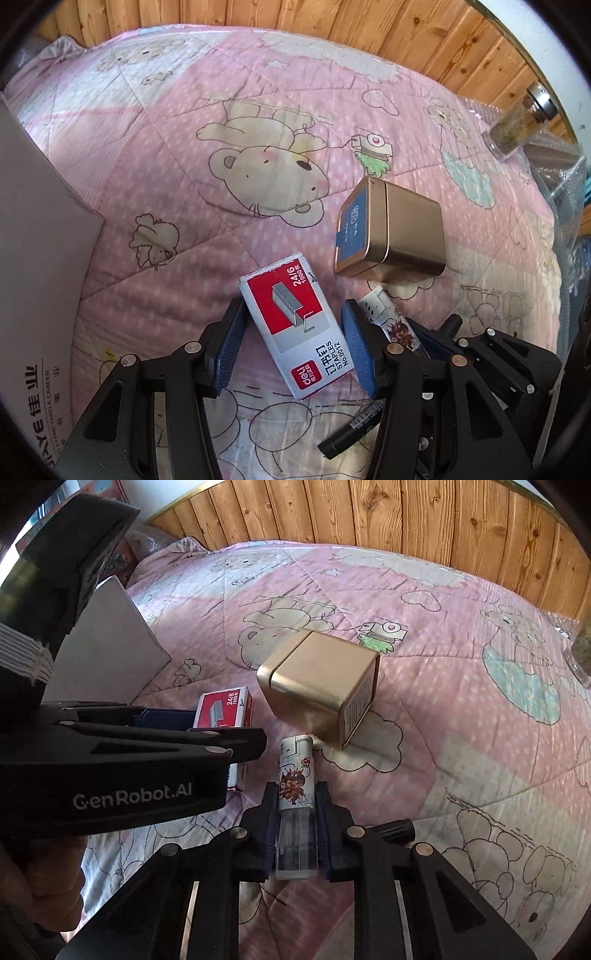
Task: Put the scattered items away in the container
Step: 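Grasp the red-white staple box with the left tool while the right tool grasps the clear vial, then carry the staple box in the left tool and vial in the right tool over the box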
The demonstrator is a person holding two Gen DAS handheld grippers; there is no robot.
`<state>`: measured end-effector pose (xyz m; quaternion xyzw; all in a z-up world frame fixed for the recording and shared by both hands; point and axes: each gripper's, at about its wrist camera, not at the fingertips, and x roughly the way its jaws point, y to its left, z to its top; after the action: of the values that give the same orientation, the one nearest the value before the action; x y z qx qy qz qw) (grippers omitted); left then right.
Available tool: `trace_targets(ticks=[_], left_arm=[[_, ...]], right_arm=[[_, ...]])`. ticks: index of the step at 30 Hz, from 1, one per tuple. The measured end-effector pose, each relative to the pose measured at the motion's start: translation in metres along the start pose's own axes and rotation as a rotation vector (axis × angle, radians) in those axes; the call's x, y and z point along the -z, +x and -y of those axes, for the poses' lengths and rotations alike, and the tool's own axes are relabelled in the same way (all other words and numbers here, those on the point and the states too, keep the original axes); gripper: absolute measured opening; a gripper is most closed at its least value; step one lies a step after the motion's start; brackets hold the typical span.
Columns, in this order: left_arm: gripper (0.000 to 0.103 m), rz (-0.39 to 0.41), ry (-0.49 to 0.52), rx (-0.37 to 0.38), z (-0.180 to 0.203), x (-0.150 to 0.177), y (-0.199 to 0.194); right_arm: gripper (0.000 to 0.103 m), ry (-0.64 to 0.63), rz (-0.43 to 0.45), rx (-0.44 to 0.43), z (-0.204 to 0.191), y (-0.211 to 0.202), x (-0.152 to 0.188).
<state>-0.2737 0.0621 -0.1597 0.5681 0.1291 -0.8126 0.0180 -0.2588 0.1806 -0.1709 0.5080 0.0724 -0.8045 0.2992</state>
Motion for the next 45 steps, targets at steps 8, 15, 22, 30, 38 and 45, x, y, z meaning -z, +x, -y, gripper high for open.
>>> trace_targets(ticks=[8, 15, 22, 30, 38, 45], left_arm=[[0.042, -0.012, -0.018, 0.048, -0.016, 0.006, -0.012], [0.042, 0.001, -0.004, 0.071, -0.016, 0.023, -0.037], [0.042, 0.014, 0.013, 0.103, -0.013, 0.041, -0.065], [0.042, 0.037, 0.02, 0.128, -0.019, 0.062, -0.096], [0.042, 0.067, 0.024, 0.162, -0.029, 0.083, -0.126], [0.042, 0.089, 0.025, 0.182, -0.042, 0.098, -0.149]], right_arm=[[0.02, 0.148, 0.035, -0.054, 0.014, -0.017, 0.014], [0.02, 0.228, 0.08, -0.088, 0.013, -0.035, 0.022], [0.02, 0.24, 0.099, -0.094, -0.009, -0.049, 0.027], [0.02, 0.251, 0.104, -0.1, -0.032, -0.067, 0.042], [0.02, 0.244, 0.111, -0.107, -0.064, -0.082, 0.054], [0.02, 0.238, 0.127, -0.113, -0.089, -0.095, 0.061]])
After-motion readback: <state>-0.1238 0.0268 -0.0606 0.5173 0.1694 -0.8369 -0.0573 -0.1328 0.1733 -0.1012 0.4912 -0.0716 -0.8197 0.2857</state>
